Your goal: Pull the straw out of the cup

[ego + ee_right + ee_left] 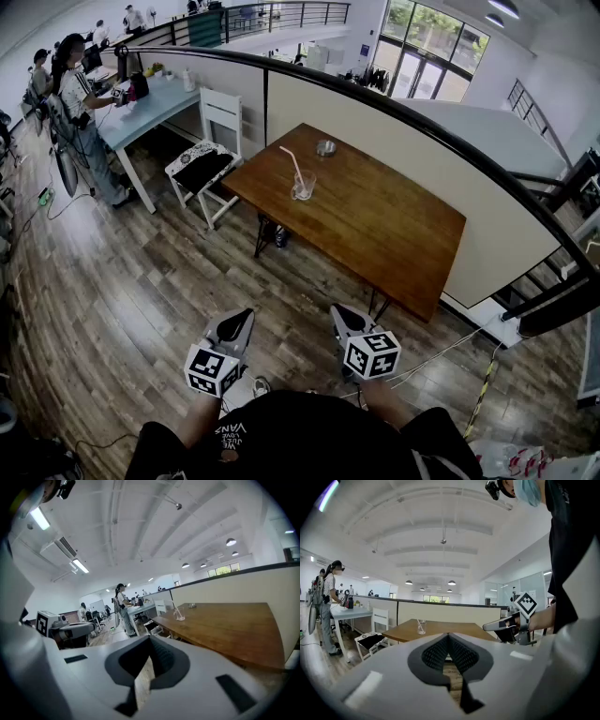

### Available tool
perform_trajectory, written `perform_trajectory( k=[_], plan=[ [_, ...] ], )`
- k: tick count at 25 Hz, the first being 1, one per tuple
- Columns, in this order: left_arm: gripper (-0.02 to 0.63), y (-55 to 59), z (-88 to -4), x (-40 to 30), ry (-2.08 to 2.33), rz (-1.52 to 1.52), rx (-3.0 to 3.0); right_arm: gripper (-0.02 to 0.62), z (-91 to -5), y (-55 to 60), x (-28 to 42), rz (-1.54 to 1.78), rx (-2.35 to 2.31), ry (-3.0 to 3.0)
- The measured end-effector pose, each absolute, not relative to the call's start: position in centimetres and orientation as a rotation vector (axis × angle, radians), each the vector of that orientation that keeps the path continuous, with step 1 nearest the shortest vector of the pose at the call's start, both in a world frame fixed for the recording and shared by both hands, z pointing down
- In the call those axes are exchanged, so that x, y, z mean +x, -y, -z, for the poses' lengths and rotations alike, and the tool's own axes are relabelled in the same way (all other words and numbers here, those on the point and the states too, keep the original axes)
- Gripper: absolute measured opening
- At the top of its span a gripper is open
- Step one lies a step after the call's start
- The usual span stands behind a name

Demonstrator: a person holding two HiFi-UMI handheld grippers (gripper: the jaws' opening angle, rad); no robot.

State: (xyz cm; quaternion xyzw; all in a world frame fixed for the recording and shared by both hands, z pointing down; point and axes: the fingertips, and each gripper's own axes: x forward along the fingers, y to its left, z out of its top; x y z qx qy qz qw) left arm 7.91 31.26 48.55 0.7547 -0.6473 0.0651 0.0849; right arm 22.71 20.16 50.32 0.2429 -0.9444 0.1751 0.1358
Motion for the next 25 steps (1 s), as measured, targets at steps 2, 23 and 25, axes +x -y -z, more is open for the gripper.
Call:
perform_trajectory(
  k=[2,23,25],
  plan=[
    [0.009,-31.1,-48.6,7.5,1.922,-0.186,2.259,0.012,-50.4,-20.2,22.2,-0.511,0.716,2.735],
    [0.243,-31.5,-48.9,-1.4,1.866,-0.036,2.245,0.140,-49.6,-21.3,14.4,-0.570,0.847,2.785],
    [0.255,-30.9,-49.2,-1.9,1.862,-0.031,2.241,0.140,-49.8,-20.8,13.8,-0.565,0.845,2.777]
  ],
)
